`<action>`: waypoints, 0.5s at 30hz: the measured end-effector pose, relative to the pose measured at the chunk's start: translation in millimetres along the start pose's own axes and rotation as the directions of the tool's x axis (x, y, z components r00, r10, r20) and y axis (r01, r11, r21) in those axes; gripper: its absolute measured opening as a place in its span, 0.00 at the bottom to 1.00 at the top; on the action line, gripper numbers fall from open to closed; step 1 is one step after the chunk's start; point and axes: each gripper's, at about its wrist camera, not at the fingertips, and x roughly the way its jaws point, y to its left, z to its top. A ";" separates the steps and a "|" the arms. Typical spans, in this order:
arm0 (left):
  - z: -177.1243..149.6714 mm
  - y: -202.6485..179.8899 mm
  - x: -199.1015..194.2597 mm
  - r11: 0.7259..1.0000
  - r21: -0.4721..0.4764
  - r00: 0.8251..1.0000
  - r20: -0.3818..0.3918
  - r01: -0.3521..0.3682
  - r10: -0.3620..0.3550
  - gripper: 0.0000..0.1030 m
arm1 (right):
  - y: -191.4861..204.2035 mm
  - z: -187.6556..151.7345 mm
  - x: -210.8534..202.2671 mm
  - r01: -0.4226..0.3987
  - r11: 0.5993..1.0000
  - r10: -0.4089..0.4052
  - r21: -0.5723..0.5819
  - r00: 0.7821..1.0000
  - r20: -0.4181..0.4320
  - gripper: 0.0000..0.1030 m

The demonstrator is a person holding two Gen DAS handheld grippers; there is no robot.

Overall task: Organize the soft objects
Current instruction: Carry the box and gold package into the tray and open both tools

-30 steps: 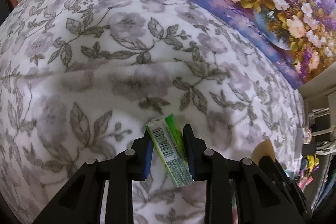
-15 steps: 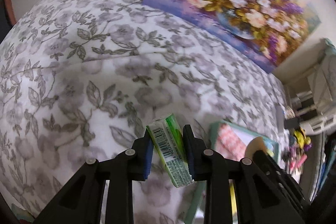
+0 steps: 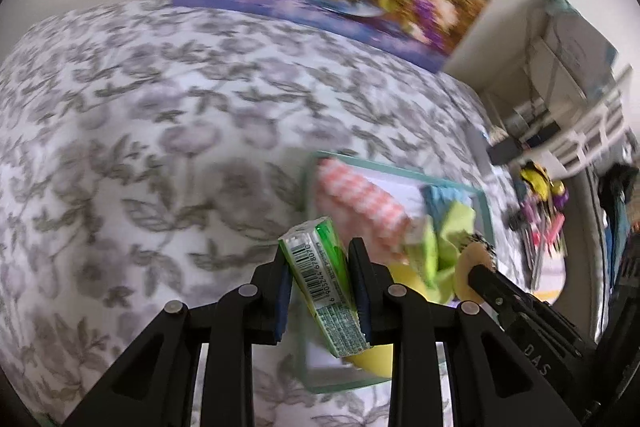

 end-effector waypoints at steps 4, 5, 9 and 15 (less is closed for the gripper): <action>0.2 -21.9 21.8 0.998 0.052 0.999 -0.032 0.042 -0.040 0.28 | -23.1 -1.0 5.3 0.021 0.999 -0.020 0.043 1.000 -0.021 0.16; 0.8 -26.9 28.8 0.997 0.060 0.998 -0.042 0.051 -0.049 0.28 | -28.9 -0.8 7.4 0.024 0.998 -0.022 0.052 0.999 -0.027 0.16; 4.2 -36.8 49.4 0.996 0.072 0.997 -0.056 0.058 -0.054 0.28 | -44.8 -0.7 13.3 0.054 0.996 -0.051 0.065 0.998 -0.044 0.16; 10.7 -36.0 71.7 0.996 0.053 0.995 -0.074 0.067 -0.063 0.28 | -61.9 1.6 28.0 0.079 0.994 -0.073 0.075 0.995 -0.074 0.16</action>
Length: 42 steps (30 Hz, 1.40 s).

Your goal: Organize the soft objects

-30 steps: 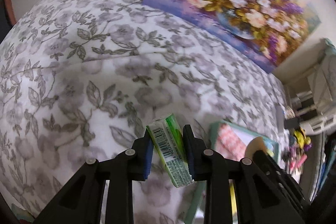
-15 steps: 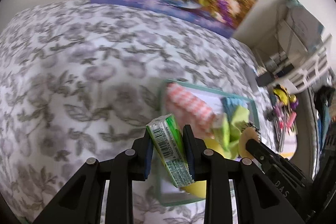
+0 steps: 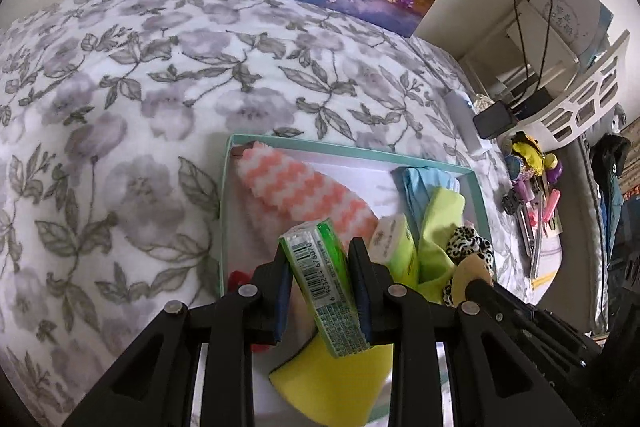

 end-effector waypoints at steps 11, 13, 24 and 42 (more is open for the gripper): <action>0.1 9.6 4.4 0.998 -0.021 0.997 -0.049 -0.061 0.060 0.49 | 11.7 0.7 10.2 -0.008 0.999 0.007 -0.044 1.000 -0.021 0.21; -0.1 10.0 1.9 0.998 -0.018 0.997 -0.050 -0.066 0.065 0.50 | 12.5 0.8 10.0 -0.009 0.999 0.008 -0.046 1.000 -0.022 0.21; -2.5 20.6 -22.0 0.989 -0.037 0.989 -0.021 -0.144 0.143 0.63 | 11.5 -3.4 9.4 -0.043 0.999 0.042 -0.026 0.998 -0.039 0.42; -39.7 53.5 -41.2 0.923 -0.023 0.923 -0.007 -0.385 0.385 0.88 | 18.4 -37.2 15.7 0.008 0.999 -0.012 -0.052 0.997 -0.079 0.65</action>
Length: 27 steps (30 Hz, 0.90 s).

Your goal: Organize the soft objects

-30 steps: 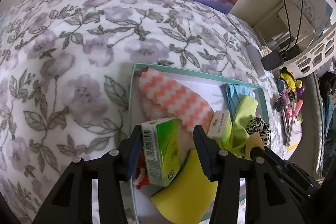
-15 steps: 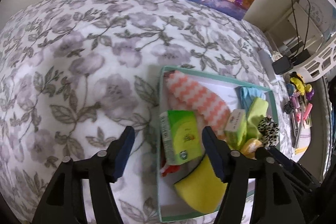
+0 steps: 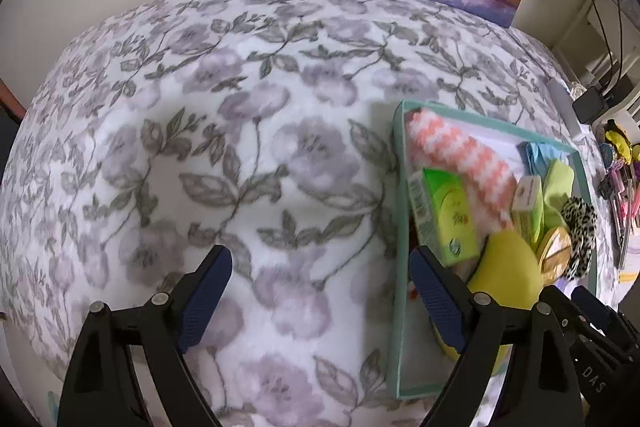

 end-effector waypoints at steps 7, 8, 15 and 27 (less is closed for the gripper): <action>-18.5 0.8 -24.6 0.998 0.049 0.998 0.054 -0.039 0.037 0.88 | 4.2 -18.5 -8.6 -0.004 1.000 0.004 -0.018 1.000 0.013 0.86; -21.5 1.4 -29.0 0.997 0.056 0.997 0.064 -0.046 0.043 0.88 | 5.5 -21.7 -10.8 -0.002 1.000 0.003 -0.024 1.000 0.019 0.91; -35.1 4.8 -53.4 0.994 0.081 0.991 0.124 -0.070 0.060 0.88 | 11.9 -35.5 -23.6 0.012 0.999 -0.010 -0.048 0.999 0.050 1.00; -48.5 20.1 -79.3 0.990 0.037 0.976 0.179 -0.137 0.128 0.88 | 11.8 -39.2 -42.3 0.040 0.999 -0.036 -0.036 0.994 0.100 1.00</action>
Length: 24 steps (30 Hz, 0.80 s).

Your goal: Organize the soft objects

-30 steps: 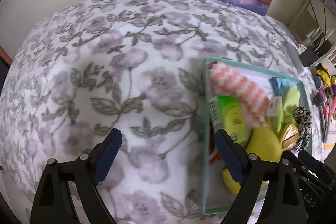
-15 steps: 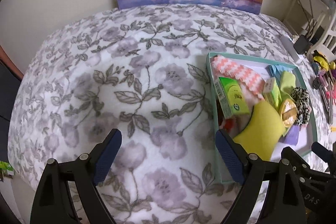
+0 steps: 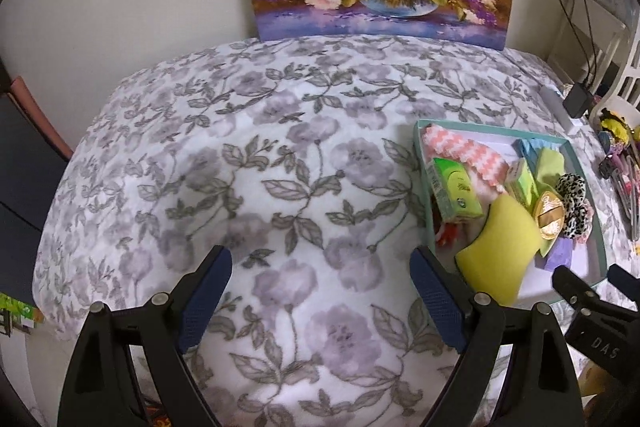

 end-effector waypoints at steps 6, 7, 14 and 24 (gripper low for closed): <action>-4.6 3.2 -4.7 0.999 0.007 0.999 0.000 -0.044 0.044 0.88 | 1.4 -1.5 -10.1 -0.003 1.000 0.003 -0.004 1.000 0.030 1.00; -5.8 3.6 -5.3 0.999 0.008 0.999 -0.001 -0.047 0.047 0.88 | 2.1 -1.7 -11.3 -0.002 1.000 0.002 -0.006 0.999 0.033 1.00; -9.4 3.6 -5.7 0.997 0.016 0.997 -0.016 -0.070 0.070 0.88 | 5.5 -2.0 -14.7 -0.004 1.000 0.005 -0.018 0.999 0.041 1.00; -10.0 5.5 -0.4 0.997 0.011 0.995 -0.057 -0.080 0.080 0.88 | 7.0 -1.6 -14.0 -0.013 0.999 0.014 -0.033 0.999 0.037 1.00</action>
